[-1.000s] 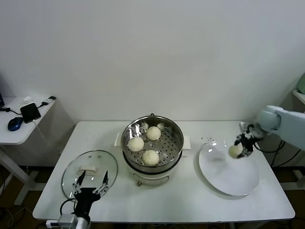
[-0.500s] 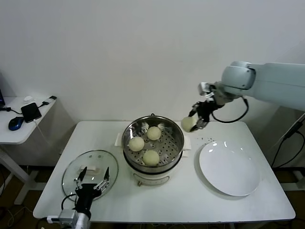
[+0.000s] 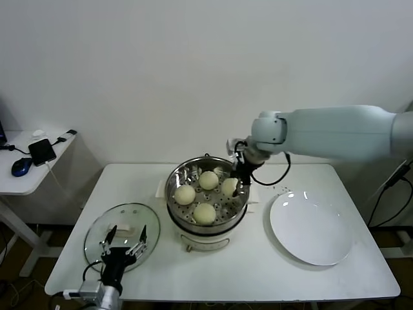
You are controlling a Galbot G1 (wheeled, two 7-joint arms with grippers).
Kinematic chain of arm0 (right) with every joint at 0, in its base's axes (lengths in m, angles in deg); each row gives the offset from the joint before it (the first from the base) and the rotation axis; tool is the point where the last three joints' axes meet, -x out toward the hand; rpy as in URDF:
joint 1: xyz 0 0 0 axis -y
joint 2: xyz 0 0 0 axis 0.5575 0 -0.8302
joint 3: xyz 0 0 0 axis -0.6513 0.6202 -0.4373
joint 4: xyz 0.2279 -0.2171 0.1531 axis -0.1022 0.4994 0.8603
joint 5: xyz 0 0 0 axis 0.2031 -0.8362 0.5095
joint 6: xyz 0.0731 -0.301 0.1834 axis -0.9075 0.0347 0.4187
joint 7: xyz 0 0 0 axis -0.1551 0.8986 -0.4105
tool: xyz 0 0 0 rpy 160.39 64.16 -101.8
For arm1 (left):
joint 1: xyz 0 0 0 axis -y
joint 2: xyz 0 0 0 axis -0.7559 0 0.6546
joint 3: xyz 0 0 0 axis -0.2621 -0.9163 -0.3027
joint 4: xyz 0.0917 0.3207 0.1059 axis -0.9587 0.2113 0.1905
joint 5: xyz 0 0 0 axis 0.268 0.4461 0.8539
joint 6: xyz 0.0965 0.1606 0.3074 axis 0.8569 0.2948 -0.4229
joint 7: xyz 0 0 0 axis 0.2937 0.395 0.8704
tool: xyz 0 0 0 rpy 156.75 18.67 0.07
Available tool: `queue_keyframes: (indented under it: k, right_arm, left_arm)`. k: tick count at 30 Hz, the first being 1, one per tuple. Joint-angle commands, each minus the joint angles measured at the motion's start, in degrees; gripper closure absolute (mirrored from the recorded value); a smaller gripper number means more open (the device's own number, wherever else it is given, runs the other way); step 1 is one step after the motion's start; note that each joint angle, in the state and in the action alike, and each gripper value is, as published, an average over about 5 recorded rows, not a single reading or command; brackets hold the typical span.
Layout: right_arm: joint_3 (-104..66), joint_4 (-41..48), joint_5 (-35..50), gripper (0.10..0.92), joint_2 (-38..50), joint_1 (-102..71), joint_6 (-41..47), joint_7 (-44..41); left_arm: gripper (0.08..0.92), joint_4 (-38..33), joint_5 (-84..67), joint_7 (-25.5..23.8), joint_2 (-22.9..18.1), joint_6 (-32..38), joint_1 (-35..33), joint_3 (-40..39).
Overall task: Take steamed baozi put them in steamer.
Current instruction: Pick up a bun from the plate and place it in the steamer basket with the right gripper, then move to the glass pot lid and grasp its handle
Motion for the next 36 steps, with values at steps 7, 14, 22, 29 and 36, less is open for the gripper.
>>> queue_keyframes:
  k: [7,14,22,29,36]
  right_arm:
    - [-1.4,5.8,-1.8,0.394,-4.1,-8.0,0.7,1.4]
    - [-2.6,6.4,0.6,0.275,-2.3,-5.1,-5.3,-4.0]
    - [-10.6,7.6,8.7,0.203,6.8,-1.9,-11.3,-3.4]
    - [-39.5,10.7,-1.0,0.203,17.5,-19.7,-12.9,28.0]
    - [-71.4,-2.5,-5.5,0.203,32.3,-47.7,-10.9,44.5]
  left_arm:
    - [0.177,0.3,-0.4,-0.1,0.0,-0.1,0.3,-0.2]
    - [0.177,-0.1,-0.5,-0.1,0.1,-0.1,0.1,-0.3]
    - [0.177,-0.9,-0.8,0.1,0.5,0.5,-0.7,-0.1]
    - [0.177,-1.3,-2.6,1.3,0.4,1.4,-0.6,-0.5]
    - [0.177,-0.9,-2.6,3.9,0.5,0.9,0.7,-0.5]
